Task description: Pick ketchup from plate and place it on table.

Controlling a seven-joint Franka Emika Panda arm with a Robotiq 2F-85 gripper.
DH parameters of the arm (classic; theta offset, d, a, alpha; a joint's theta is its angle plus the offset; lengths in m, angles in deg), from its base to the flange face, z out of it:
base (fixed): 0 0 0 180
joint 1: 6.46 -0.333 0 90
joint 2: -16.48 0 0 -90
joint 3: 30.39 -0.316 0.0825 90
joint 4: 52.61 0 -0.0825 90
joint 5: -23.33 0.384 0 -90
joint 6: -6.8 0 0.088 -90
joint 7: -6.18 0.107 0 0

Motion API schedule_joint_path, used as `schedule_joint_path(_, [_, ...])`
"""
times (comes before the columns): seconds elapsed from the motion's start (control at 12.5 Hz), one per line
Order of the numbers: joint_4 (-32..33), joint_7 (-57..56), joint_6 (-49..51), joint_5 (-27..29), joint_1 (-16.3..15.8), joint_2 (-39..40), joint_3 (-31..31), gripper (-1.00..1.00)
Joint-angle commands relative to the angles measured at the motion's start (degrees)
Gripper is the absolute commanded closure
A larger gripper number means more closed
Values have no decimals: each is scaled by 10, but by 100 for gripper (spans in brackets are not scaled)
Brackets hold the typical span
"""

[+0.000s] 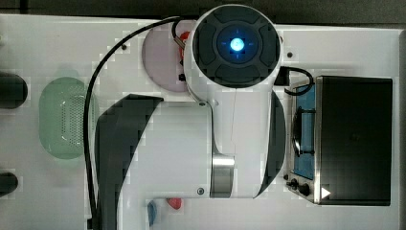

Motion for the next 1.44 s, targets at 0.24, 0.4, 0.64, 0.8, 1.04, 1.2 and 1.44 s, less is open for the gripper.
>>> schedule_joint_path(0.24, [61, 31, 44, 2, 38, -72, -30, -100])
schedule_joint_path(0.4, [60, 26, 26, 2, 37, -55, -31, -100])
schedule_joint_path(0.64, [59, 12, 6, 2, 35, -16, -33, -100])
schedule_joint_path(0.8, [57, 10, -11, 2, 35, 15, -38, -100])
schedule_joint_path(1.04, [57, 10, -53, 2, 33, 59, -44, -100])
schedule_joint_path(1.2, [56, 5, -85, 2, 30, 88, -46, -100])
schedule_joint_path(1.44, [56, -62, -137, 1, 24, 134, -46, -100])
